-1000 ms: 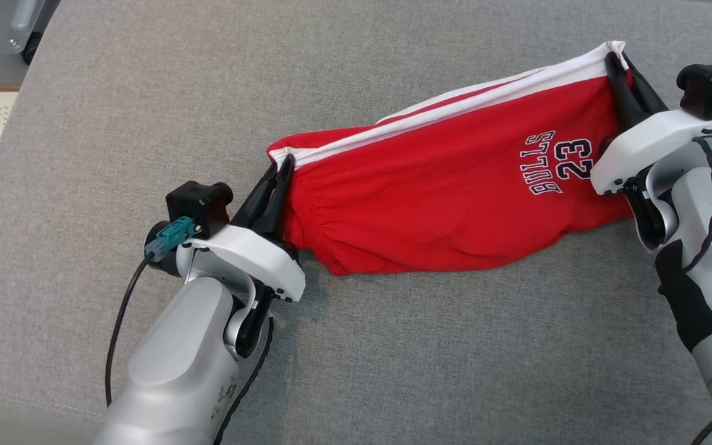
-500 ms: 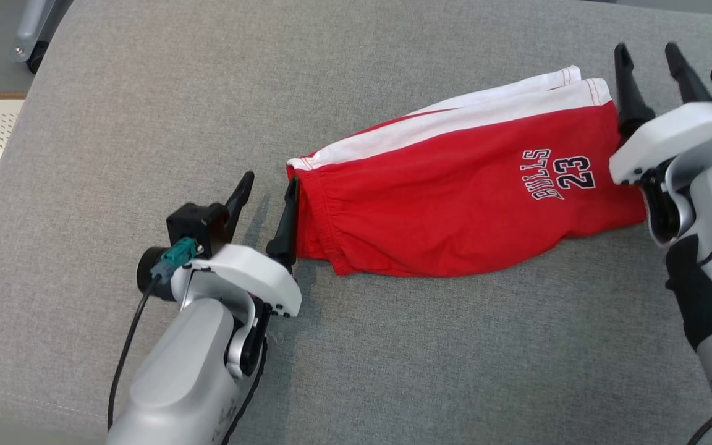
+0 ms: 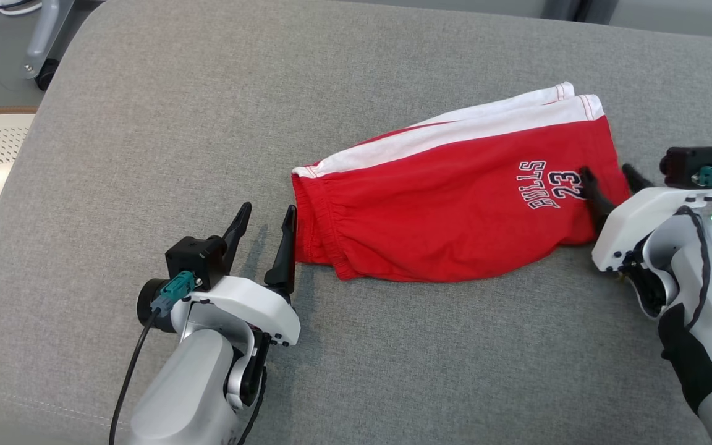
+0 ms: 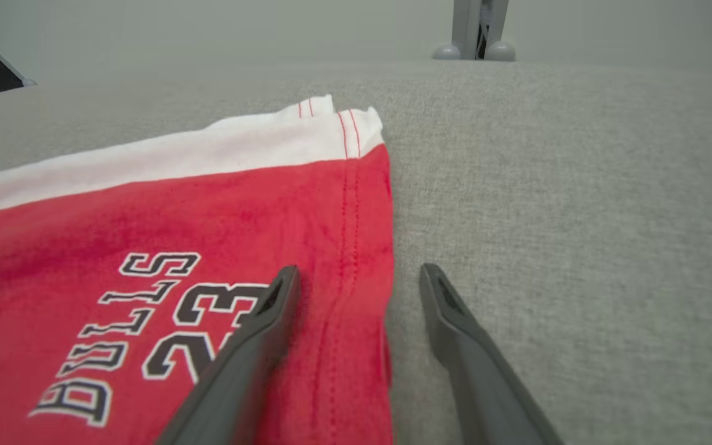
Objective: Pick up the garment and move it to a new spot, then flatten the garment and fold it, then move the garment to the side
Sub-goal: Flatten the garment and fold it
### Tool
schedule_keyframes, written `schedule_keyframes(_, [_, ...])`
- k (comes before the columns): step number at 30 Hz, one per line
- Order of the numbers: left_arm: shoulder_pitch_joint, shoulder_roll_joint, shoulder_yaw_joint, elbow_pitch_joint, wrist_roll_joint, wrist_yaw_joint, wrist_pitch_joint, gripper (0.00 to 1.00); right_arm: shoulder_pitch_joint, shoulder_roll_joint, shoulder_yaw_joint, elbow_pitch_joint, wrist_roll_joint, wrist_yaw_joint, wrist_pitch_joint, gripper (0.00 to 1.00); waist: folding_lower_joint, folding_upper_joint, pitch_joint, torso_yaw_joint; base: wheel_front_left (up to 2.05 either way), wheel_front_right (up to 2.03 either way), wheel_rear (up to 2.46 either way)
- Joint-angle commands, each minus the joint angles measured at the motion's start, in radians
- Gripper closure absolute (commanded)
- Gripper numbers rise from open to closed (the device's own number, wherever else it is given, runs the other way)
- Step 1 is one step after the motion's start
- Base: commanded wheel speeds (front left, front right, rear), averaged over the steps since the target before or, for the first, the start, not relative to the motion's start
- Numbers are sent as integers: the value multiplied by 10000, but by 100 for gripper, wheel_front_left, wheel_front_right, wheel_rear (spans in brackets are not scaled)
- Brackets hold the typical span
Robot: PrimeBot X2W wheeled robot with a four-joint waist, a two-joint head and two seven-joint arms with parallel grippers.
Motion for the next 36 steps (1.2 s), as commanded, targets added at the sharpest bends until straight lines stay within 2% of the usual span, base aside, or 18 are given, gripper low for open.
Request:
schedule_keyframes(1, [21, 50, 34, -45, 77, -11, -43, 0, 78, 56, 168, 246, 202, -3, 579, 9, 0, 0, -30, 34, 0, 0, 0])
schedule_keyframes(4, [7, 51, 24, -35, 91, -19, -43, 0, 155, 178, 376, 652, 383, -2, 1403, 10, 0, 0, -74, 82, 0, 0, 0])
schedule_keyframes(6, [-3, 53, 16, -20, 113, -19, -43, 0, 218, 299, 417, 828, 548, 0, 1736, 22, 0, 0, -114, 106, 0, 0, 0])
schedule_keyframes(7, [7, 53, 13, -15, 130, -17, -43, 0, 251, 362, 476, 858, 594, 0, 1854, 49, 0, 0, -132, 114, 0, 0, 0])
schedule_keyframes(8, [30, 50, 17, -18, 144, -21, -43, 0, 286, 398, 510, 801, 708, 9, 1806, 55, 0, 0, -148, 121, 0, 0, 0])
schedule_keyframes(9, [67, 54, 32, -15, 158, -17, -43, 0, 310, 392, 467, 744, 821, 9, 1697, 100, 0, 0, -167, 122, 0, 0, 0])
schedule_keyframes(11, [102, 53, 53, -7, 186, 6, -43, 0, 324, 371, 467, 709, 898, 7, 1657, 100, 0, 0, -194, 114, 0, 0, 0])
schedule_keyframes(17, [437, 50, 312, 89, 482, 55, -43, 0, 458, 144, 165, 297, 1534, -5, 254, 100, 0, 0, -643, -203, 0, 0, 0])
schedule_keyframes(26, [965, 51, 428, 58, 630, -15, -43, 0, 1156, -74, 89, -288, 2335, -3, -597, 100, 0, 0, -1329, -724, 0, 0, 0])
schedule_keyframes(30, [1172, 53, 523, 4, 629, -29, -43, 0, 1379, -234, 513, -974, 2314, -3, -784, 100, 0, 0, -1510, -907, 0, 0, 0])
schedule_keyframes(36, [1302, 53, 447, 1, 656, -76, -43, 0, 1190, 98, 1494, -2370, 2284, -2, -638, 100, 0, 0, -1648, -906, 0, 0, 0])
